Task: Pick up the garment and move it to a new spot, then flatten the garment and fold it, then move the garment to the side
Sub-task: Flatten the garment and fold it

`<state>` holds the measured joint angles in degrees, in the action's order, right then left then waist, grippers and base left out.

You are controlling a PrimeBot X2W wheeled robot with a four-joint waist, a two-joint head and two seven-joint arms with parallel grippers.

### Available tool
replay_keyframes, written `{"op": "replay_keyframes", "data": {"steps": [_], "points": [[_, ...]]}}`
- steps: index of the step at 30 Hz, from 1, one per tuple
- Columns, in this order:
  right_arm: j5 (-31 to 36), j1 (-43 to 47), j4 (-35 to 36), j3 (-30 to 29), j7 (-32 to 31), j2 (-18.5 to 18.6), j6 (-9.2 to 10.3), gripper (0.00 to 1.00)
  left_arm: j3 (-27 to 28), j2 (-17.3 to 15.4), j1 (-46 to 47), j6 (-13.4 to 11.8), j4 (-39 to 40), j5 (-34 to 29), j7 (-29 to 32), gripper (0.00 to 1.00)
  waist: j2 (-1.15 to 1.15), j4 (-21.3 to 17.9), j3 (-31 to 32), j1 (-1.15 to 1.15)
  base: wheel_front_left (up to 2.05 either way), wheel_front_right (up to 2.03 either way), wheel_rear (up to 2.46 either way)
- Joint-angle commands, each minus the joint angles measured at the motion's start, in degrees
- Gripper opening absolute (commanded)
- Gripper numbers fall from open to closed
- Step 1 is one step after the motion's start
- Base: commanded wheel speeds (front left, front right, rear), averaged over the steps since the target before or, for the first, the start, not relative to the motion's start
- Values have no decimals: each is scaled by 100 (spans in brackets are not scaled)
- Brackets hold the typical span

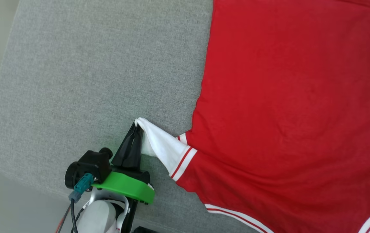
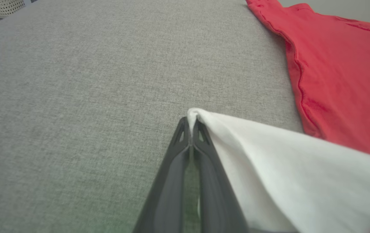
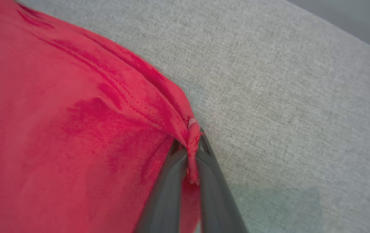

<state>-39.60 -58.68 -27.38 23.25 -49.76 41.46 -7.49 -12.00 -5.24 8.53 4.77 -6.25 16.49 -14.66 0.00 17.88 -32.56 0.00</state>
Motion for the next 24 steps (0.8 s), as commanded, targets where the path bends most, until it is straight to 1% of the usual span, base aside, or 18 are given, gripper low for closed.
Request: {"op": "replay_keyframes", "data": {"steps": [1,4,12,17,20,24], "points": [[-15,236,-63,38,151,-21,0,0,59,39,5,29,-25,-58,-34,0,0,-133,278,0,0,0,0],[-126,308,42,2,549,-4,0,0,163,49,-81,56,-72,-107,-34,0,0,-228,555,0,0,0,0],[-507,989,599,200,1157,513,0,0,455,-18,-523,85,-168,-215,-34,0,0,-571,1381,0,0,0,0],[-781,1785,986,191,1376,899,0,0,588,-63,-855,79,-214,-231,-34,0,0,-822,1845,0,0,0,0],[-937,2410,1188,55,1486,1093,0,0,659,-84,-1043,65,-221,-232,-34,0,0,-977,2042,0,0,0,0],[-1137,3364,1369,-274,1620,1220,0,0,727,-120,-1222,55,-247,-232,-34,0,0,-1146,2247,0,0,0,0]]}}
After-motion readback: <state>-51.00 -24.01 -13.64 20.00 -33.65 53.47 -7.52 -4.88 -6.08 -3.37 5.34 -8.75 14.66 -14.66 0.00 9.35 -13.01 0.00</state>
